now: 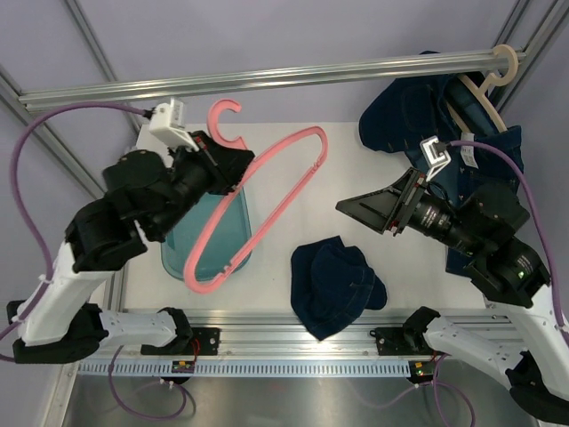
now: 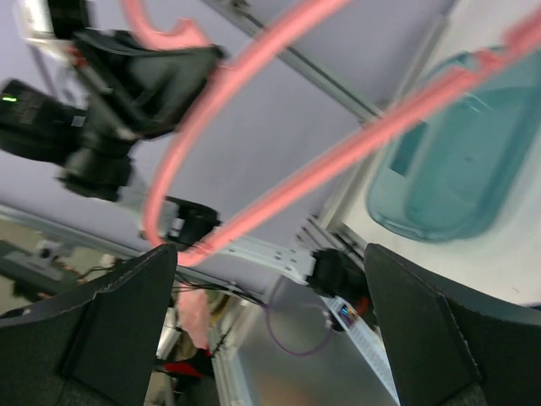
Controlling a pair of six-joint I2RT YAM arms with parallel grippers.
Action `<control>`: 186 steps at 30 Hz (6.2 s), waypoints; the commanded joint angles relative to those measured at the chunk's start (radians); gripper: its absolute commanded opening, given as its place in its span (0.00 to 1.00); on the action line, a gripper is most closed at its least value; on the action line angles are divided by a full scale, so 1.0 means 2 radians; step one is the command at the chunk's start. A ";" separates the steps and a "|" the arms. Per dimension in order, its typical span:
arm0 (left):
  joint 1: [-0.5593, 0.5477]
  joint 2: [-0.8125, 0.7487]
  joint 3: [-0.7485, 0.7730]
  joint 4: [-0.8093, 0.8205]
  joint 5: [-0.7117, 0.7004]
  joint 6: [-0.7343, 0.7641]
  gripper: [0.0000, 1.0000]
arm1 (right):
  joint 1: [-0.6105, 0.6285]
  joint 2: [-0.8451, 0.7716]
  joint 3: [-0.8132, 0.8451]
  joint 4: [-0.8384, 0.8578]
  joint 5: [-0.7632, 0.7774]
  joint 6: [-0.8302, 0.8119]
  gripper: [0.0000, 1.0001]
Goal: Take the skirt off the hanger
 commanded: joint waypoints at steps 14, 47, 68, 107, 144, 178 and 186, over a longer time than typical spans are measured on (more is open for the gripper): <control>-0.132 0.164 0.088 0.000 -0.381 0.072 0.00 | 0.135 0.044 -0.040 0.124 0.104 0.061 0.70; -0.172 0.181 0.079 0.048 -0.441 0.122 0.00 | 0.296 0.058 -0.048 0.185 0.243 0.037 0.62; -0.181 0.183 0.075 0.082 -0.456 0.152 0.00 | 0.316 0.085 -0.033 0.190 0.230 0.040 0.63; -0.206 -0.099 -0.070 0.138 -0.080 0.037 0.99 | 0.309 0.030 -0.085 0.141 0.288 0.078 0.00; -0.249 0.032 -0.382 0.065 -0.099 -0.242 0.99 | -0.233 0.103 -0.119 0.242 -0.181 0.169 0.00; -0.252 0.081 -0.443 0.166 -0.018 -0.255 0.99 | -0.387 0.216 -0.100 0.271 -0.455 0.207 0.00; -0.254 0.096 -0.429 0.131 -0.034 -0.269 0.99 | -0.387 0.169 -0.099 0.101 -0.409 0.071 0.63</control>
